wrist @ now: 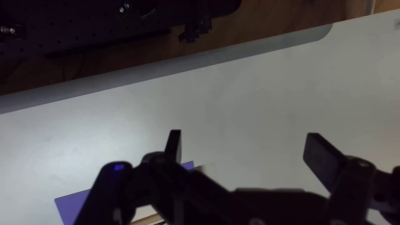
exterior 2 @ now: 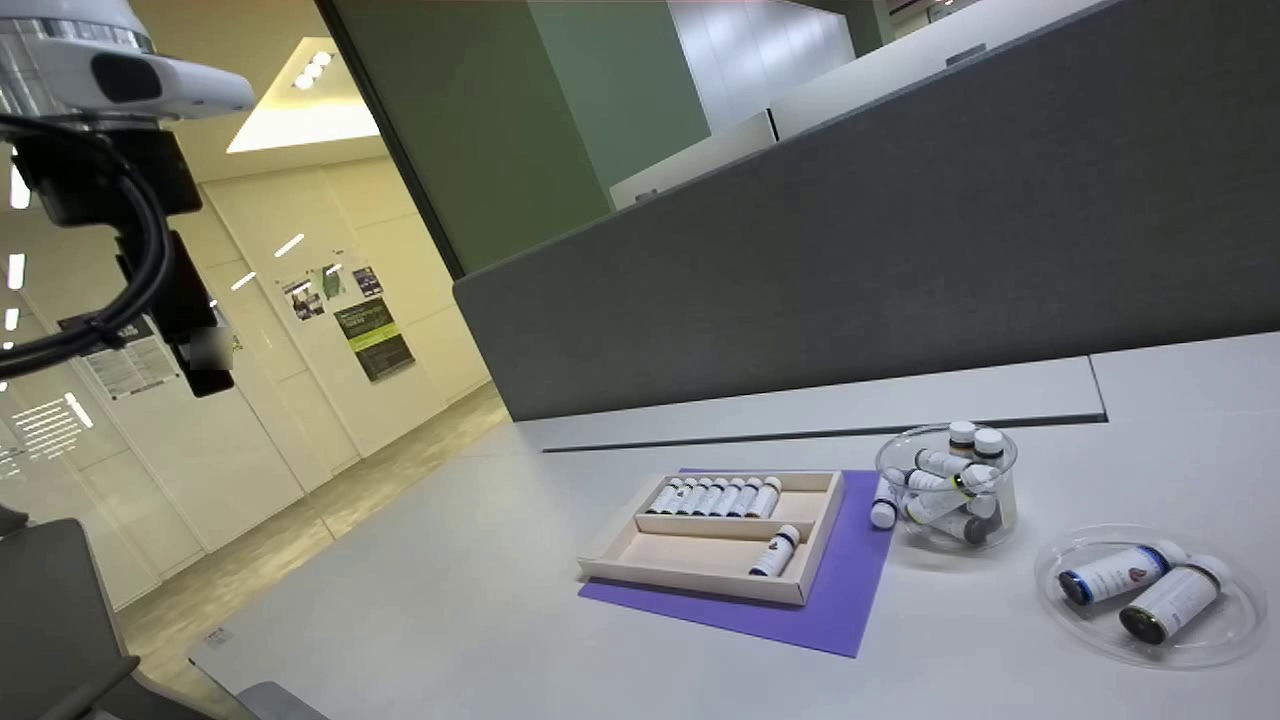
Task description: Pick up one object from the box and put it on the table
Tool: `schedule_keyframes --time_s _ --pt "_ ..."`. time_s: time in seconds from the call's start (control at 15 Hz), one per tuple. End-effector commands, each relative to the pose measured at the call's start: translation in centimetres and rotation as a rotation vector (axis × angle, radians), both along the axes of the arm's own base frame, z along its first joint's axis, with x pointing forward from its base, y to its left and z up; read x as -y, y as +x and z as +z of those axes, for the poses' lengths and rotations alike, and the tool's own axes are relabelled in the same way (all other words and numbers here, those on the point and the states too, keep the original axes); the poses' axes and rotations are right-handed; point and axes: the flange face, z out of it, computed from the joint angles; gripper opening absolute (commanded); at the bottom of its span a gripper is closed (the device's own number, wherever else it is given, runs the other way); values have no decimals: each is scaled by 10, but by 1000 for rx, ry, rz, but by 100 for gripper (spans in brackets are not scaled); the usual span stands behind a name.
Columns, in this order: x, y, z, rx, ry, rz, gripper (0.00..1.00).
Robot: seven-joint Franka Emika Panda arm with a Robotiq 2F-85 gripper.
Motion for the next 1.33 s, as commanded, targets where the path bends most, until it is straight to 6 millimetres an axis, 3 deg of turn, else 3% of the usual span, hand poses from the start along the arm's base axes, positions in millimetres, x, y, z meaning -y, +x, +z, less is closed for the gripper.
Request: schedule_keyframes --time_s 0.0,0.27,0.47,0.73,1.0,1.27 --pt "2 3 1 37 -15 6 100" --pt "18 48 7 216 -11 139 100" --pt "36 89 -10 255 -22 316 100" --pt "70 152 -33 231 42 387 100" --pt "102 226 -49 194 11 315 100" --pt "139 300 -47 238 -32 89 100"
